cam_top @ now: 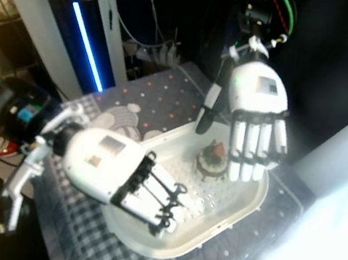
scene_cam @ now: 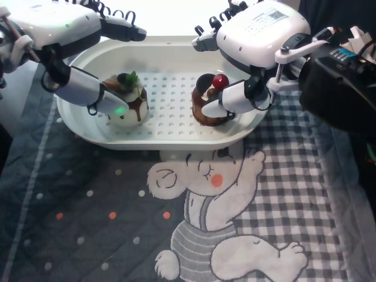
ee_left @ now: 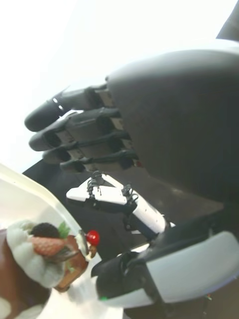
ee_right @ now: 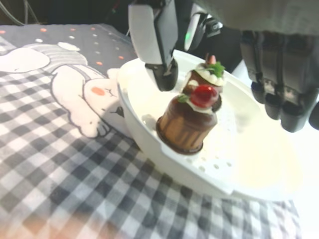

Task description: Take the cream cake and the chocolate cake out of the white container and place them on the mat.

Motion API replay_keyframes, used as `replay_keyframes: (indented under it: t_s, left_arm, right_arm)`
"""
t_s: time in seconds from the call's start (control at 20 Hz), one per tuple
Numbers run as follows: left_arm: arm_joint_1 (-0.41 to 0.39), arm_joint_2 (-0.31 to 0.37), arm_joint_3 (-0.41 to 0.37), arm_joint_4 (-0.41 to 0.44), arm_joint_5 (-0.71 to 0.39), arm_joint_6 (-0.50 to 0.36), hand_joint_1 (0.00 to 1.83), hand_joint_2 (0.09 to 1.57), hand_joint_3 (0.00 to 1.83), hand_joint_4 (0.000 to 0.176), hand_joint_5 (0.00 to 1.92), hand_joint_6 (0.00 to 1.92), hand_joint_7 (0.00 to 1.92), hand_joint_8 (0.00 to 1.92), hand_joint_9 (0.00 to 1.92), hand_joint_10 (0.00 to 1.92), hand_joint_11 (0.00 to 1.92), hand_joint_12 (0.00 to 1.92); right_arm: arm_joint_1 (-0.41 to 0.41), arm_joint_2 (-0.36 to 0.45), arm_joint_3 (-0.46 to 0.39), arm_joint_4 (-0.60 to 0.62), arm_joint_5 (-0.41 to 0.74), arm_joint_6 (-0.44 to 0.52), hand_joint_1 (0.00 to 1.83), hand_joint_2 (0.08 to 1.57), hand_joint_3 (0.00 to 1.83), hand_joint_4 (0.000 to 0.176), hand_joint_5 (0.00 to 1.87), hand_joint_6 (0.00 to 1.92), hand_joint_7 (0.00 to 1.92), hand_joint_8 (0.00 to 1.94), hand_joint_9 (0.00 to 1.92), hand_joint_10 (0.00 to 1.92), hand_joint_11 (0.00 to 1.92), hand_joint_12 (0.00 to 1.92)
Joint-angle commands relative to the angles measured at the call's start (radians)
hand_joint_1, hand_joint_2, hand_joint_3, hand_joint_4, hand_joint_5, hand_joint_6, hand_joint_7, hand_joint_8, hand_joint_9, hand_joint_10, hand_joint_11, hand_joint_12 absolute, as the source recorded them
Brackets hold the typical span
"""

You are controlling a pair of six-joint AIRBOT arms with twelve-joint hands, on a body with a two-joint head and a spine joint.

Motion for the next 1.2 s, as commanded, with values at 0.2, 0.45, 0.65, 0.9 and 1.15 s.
replay_keyframes:
  t_s: [0.2,0.45,0.65,0.9,1.15]
  left_arm:
    - [0.006,-0.035,0.044,-0.03,-0.066,-0.001,0.77,0.85,0.0,0.0,0.41,0.0,0.47,0.0,0.43,0.15,0.0,1.31]
    - [0.023,-0.049,0.059,-0.043,-0.037,-0.001,0.71,0.81,0.0,0.0,0.43,0.0,0.5,0.01,0.44,0.14,0.0,1.35]
    - [0.033,-0.057,0.073,-0.058,-0.023,-0.001,0.95,1.07,0.02,0.0,0.66,0.04,0.73,0.03,0.72,0.19,0.26,1.35]
    - [0.042,-0.064,0.087,-0.081,-0.022,-0.002,1.33,1.22,0.0,0.0,0.7,1.35,0.8,1.19,0.75,1.42,0.5,1.42]
    - [0.046,-0.06,0.086,-0.08,-0.066,-0.051,1.33,1.25,0.0,0.0,0.66,1.42,0.75,1.31,0.68,1.55,0.42,1.53]
  right_arm:
    - [0.015,-0.031,0.038,0.009,0.058,-0.003,0.78,0.91,0.02,0.0,0.61,0.02,0.69,0.01,0.68,0.1,0.18,1.32]
    - [0.015,-0.038,0.042,0.01,0.034,-0.003,0.8,0.89,0.0,0.0,0.64,0.01,0.74,0.01,0.71,0.14,0.19,1.44]
    - [0.015,-0.039,0.042,0.01,0.031,-0.003,0.94,0.97,0.01,0.0,0.87,0.03,0.93,0.05,0.65,0.71,0.25,1.65]
    - [0.015,-0.037,0.042,0.01,0.032,-0.003,1.24,1.13,0.0,0.0,1.07,0.78,0.84,1.32,0.71,1.44,0.53,1.91]
    - [0.015,-0.024,0.026,0.01,0.066,-0.003,1.24,1.14,0.0,0.0,1.06,0.8,0.83,1.34,0.72,1.48,0.56,1.92]
